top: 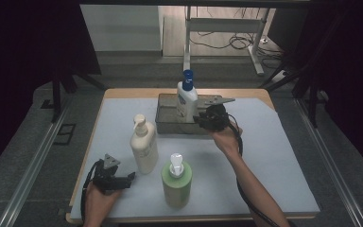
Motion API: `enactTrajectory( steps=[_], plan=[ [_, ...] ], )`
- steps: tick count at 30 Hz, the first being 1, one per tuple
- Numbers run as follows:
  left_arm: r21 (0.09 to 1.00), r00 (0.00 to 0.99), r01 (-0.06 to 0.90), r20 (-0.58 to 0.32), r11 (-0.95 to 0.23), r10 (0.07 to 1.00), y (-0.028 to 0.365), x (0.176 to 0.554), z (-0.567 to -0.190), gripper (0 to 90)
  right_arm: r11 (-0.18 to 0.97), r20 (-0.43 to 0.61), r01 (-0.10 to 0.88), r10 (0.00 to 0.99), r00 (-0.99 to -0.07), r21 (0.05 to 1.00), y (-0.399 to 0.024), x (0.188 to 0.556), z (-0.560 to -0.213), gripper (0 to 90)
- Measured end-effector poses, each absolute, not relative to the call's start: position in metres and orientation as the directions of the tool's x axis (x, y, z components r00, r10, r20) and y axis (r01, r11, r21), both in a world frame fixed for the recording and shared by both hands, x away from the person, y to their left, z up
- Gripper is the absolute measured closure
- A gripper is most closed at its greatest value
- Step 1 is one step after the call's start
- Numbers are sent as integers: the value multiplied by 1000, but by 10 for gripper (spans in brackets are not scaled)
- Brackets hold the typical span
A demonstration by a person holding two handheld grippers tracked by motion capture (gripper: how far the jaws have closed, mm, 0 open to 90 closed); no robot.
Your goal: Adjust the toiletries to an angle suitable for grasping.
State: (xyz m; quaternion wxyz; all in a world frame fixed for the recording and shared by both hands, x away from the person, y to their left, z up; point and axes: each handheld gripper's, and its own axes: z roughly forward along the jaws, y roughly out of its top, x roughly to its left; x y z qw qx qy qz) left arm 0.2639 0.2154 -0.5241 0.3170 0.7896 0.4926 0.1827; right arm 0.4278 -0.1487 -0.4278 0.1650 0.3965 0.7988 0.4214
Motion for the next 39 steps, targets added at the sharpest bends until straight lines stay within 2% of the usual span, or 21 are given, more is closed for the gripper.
enactTrajectory(
  steps=[7, 11, 26, 39],
  plan=[
    [681, 448, 662, -23, -314, 894, 215, 264, -524, 122, 295, 65, 504, 812, -580, 812, -157, 431, -427, 849],
    [681, 448, 662, -23, -314, 894, 215, 264, -524, 122, 281, 66, 509, 826, -560, 814, -159, 438, -428, 893],
    [681, 448, 662, -24, -314, 894, 215, 264, -524, 122, 281, 46, 531, 853, -520, 800, -149, 462, -443, 896],
    [681, 448, 662, -24, -314, 894, 215, 264, -524, 122, 266, 70, 558, 858, -508, 786, -135, 473, -455, 897]
  ],
)
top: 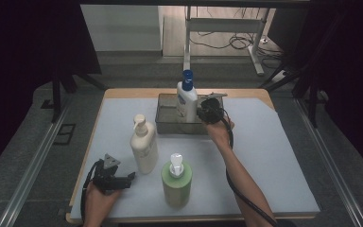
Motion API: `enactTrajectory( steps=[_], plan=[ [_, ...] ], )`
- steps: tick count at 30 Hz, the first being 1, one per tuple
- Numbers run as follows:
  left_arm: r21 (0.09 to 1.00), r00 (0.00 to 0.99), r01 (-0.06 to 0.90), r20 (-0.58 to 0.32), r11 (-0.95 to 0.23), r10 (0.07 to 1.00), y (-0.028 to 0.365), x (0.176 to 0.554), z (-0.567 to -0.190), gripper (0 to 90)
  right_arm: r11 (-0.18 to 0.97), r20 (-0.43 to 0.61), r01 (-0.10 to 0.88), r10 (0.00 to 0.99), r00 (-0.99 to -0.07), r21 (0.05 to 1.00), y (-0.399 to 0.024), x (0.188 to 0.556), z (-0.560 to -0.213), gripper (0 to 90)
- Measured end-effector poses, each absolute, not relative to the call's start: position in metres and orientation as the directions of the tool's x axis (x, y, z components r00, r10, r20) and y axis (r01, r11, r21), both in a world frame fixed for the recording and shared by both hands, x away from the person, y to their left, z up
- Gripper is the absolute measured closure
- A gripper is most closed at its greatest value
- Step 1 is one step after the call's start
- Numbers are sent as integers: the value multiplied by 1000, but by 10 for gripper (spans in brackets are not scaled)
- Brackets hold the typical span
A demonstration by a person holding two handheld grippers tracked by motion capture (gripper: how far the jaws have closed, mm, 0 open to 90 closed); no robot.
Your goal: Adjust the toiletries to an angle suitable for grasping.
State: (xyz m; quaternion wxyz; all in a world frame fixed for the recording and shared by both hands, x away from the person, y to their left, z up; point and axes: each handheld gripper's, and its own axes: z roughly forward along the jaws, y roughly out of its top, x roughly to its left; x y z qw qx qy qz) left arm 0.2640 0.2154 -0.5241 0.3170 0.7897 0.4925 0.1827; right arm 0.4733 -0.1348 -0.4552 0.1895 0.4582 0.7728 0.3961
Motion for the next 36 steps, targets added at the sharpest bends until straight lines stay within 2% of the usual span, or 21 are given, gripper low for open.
enactTrajectory(
  steps=[12, 36],
  plan=[
    [681, 448, 662, -24, -314, 894, 215, 264, -524, 122, 247, 102, 585, 861, -498, 773, -131, 476, -460, 896],
    [680, 449, 662, -24, -315, 893, 215, 264, -524, 122, 301, 64, 592, 855, -515, 748, -118, 479, -465, 896]
  ],
)
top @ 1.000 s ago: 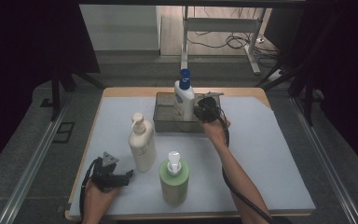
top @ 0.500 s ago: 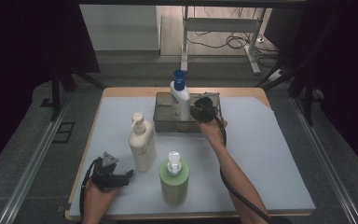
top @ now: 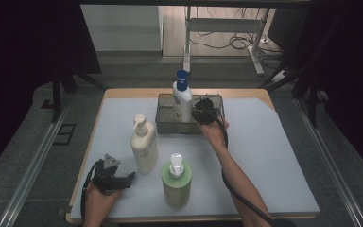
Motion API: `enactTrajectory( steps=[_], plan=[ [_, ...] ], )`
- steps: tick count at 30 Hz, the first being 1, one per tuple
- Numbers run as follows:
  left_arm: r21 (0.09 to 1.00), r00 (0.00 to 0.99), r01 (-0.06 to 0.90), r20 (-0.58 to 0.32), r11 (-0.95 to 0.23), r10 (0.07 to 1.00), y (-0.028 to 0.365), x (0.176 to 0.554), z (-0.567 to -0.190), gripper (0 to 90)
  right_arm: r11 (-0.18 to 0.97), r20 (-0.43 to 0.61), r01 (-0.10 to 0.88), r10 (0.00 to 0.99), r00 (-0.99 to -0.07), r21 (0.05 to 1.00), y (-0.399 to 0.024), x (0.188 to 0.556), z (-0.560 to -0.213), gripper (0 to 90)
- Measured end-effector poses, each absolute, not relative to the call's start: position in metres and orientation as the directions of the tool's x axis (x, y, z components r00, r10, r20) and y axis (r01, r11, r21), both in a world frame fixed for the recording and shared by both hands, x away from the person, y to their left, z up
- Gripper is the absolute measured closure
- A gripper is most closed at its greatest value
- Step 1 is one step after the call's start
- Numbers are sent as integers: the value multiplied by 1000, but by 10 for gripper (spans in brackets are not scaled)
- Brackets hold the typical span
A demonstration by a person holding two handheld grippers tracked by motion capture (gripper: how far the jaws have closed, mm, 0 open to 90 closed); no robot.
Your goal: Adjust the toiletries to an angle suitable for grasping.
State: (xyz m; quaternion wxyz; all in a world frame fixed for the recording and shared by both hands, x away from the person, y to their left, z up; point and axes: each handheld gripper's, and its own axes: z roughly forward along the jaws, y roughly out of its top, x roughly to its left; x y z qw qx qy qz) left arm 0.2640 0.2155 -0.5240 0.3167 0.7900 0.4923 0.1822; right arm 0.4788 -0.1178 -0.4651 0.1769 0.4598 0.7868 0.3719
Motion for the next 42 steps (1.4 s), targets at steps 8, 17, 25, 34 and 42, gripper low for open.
enactTrajectory(
  steps=[8, 17, 25, 34, 42],
  plan=[
    [680, 448, 662, -24, -314, 894, 215, 264, -524, 122, 311, 60, 594, 852, -521, 742, -113, 479, -466, 895],
    [680, 448, 663, -25, -314, 894, 215, 264, -524, 122, 320, 60, 595, 846, -530, 737, -107, 479, -465, 894],
    [680, 448, 662, -24, -314, 894, 215, 264, -524, 122, 332, 55, 596, 842, -536, 731, -102, 479, -464, 883],
    [680, 448, 663, -25, -314, 894, 215, 264, -524, 122, 338, 47, 599, 844, -534, 726, -100, 479, -465, 880],
    [680, 448, 663, -24, -314, 894, 215, 264, -524, 122, 342, 55, 604, 839, -541, 720, -98, 479, -465, 876]
  ],
)
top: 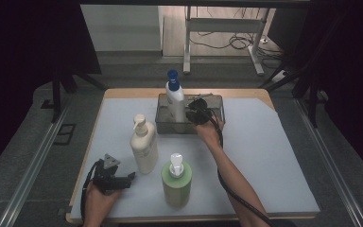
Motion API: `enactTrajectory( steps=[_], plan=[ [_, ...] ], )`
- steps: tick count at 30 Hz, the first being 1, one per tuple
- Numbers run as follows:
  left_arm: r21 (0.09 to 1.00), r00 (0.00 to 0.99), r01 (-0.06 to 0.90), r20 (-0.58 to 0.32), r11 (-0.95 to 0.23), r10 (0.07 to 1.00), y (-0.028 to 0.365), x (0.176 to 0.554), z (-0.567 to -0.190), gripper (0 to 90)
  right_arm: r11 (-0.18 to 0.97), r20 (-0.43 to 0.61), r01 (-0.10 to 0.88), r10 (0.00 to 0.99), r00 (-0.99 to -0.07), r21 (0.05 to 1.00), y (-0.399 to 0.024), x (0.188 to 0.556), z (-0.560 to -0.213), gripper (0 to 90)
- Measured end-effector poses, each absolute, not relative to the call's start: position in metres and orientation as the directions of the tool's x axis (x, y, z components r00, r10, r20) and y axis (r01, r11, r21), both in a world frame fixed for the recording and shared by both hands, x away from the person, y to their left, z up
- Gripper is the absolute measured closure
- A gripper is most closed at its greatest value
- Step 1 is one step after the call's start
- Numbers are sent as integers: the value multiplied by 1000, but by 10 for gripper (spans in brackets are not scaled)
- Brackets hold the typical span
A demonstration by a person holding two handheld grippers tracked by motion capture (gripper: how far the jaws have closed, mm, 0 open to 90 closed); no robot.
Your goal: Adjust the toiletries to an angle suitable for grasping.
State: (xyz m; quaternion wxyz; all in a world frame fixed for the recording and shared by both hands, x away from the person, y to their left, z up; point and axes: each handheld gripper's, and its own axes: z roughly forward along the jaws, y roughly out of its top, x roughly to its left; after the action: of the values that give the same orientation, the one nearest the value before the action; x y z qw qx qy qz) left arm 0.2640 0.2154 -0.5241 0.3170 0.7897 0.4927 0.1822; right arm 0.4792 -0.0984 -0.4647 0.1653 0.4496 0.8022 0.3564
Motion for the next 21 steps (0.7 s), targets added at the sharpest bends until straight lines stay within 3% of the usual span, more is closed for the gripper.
enactTrajectory(
  steps=[21],
  plan=[
    [680, 448, 662, -24, -314, 894, 215, 264, -524, 122, 354, 57, 595, 826, -561, 721, -83, 477, -466, 870]
  ],
)
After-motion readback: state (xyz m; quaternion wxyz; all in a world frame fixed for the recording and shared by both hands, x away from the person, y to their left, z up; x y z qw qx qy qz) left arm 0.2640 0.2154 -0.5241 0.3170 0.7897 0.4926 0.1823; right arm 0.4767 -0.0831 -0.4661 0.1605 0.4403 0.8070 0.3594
